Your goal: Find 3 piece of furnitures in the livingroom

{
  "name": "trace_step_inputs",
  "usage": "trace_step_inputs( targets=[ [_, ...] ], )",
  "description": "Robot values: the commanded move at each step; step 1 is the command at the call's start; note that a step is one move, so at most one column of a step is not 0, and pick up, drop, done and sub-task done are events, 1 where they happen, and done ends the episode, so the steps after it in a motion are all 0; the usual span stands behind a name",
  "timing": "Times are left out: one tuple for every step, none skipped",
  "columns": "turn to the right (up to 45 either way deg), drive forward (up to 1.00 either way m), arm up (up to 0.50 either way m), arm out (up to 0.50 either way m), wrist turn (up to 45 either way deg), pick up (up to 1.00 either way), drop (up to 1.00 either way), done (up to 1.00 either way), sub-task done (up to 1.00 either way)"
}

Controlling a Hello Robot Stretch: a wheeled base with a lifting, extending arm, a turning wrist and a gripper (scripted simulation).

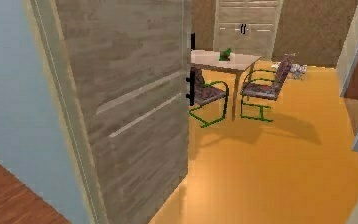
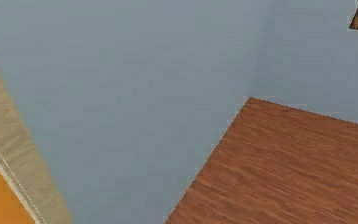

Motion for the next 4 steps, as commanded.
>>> trace_step_inputs(
  targets=[
    [-18.0,0.0,0.0,0.0,0.0,0.0,0.0,0.0,0.0],
    [0.0,0.55,0.0,0.0,0.0,0.0,0.0,0.0,0.0],
    [45.0,0.0,0.0,0.0,0.0,0.0,0.0,0.0,0.0],
    [6.0,0.0,0.0,0.0,0.0,0.0,0.0,0.0,0.0]
  ],
)
